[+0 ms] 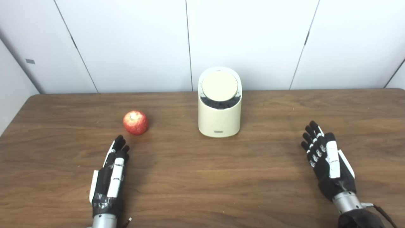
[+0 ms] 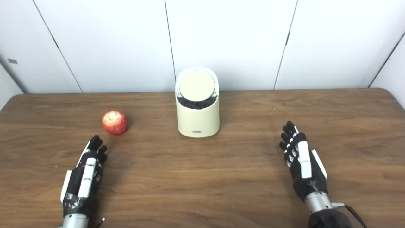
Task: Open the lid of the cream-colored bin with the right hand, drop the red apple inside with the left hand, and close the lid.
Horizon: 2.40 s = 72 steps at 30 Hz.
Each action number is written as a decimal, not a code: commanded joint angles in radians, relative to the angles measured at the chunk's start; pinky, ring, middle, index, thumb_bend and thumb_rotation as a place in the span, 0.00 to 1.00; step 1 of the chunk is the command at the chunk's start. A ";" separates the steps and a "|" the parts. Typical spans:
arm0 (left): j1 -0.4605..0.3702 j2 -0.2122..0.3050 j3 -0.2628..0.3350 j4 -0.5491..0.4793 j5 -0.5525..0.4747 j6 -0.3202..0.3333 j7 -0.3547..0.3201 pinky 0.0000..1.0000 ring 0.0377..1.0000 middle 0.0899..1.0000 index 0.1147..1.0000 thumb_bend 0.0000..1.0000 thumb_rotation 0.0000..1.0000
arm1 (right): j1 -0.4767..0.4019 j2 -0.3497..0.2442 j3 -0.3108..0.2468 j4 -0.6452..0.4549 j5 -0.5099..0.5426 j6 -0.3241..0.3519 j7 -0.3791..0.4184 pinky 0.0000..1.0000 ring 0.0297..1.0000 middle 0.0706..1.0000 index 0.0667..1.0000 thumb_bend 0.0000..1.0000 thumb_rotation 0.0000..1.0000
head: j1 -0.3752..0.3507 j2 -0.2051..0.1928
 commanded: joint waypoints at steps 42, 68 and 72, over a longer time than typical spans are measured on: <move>0.015 -0.009 -0.040 0.052 0.062 -0.092 -0.006 1.00 0.98 0.99 1.00 0.29 0.54 | -0.151 0.021 0.078 0.045 -0.278 -0.148 -0.106 0.95 0.94 0.94 0.95 0.80 0.51 | -0.007 -0.198; 0.025 -0.023 -0.077 0.046 0.086 -0.108 -0.015 1.00 1.00 1.00 1.00 0.15 0.42 | -0.605 0.021 0.237 0.150 -0.549 0.025 -0.123 0.94 0.96 0.95 0.93 0.90 0.29 | 0.023 -0.202; 0.024 -0.024 -0.079 0.053 0.096 -0.117 -0.010 1.00 1.00 1.00 1.00 0.15 0.43 | -0.660 0.013 0.251 0.209 -0.583 0.015 -0.130 0.90 0.95 0.94 0.92 0.91 0.29 | 0.031 -0.201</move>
